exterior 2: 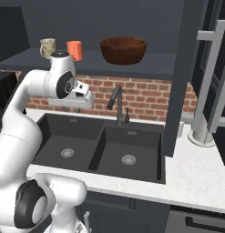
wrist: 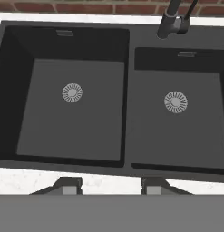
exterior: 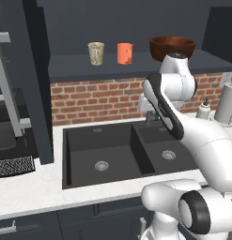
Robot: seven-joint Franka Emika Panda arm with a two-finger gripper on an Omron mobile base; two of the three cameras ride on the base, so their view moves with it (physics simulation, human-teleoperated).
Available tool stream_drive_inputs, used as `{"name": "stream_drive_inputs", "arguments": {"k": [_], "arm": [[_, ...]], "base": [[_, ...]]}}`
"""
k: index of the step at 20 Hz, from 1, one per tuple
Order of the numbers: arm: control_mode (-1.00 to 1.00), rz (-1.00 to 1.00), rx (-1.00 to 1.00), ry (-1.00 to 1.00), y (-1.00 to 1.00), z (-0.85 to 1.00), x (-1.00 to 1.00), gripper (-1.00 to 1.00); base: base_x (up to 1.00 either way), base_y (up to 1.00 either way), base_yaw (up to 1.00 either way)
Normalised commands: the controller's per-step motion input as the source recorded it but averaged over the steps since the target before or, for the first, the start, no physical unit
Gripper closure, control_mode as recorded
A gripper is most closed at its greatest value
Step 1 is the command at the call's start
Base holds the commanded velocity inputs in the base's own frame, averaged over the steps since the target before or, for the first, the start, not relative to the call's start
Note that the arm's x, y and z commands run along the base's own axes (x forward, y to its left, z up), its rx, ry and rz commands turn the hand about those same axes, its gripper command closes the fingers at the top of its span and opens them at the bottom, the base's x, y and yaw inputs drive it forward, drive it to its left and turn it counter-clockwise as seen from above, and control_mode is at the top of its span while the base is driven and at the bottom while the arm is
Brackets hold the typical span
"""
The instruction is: Gather all objects into one cabinet and sort the glasses and bowls to opposite sides.
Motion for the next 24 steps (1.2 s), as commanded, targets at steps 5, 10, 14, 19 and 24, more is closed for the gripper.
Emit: {"name": "stream_drive_inputs", "arguments": {"k": [5, 10, 14, 19, 24], "arm": [[-1.0, -0.02, 0.0, 0.02, 0.0, 0.0, -0.27, -1.0], [-1.0, -0.1, 0.0, 0.0, -0.02, 0.0, -0.97, -1.0], [-1.0, -0.11, 0.0, 0.0, -0.08, 0.0, -0.94, -1.0], [-1.0, -0.11, 0.0, 0.0, -0.12, 0.07, -0.69, -1.0], [-1.0, -0.16, 0.0, -0.07, 0.0, 0.37, -0.52, -1.0]], "base": [[0.0, 0.0, 0.0], [0.0, 0.0, 0.0], [0.0, 0.0, 0.0], [0.0, 0.0, 0.0], [0.0, 0.0, 0.0]]}}
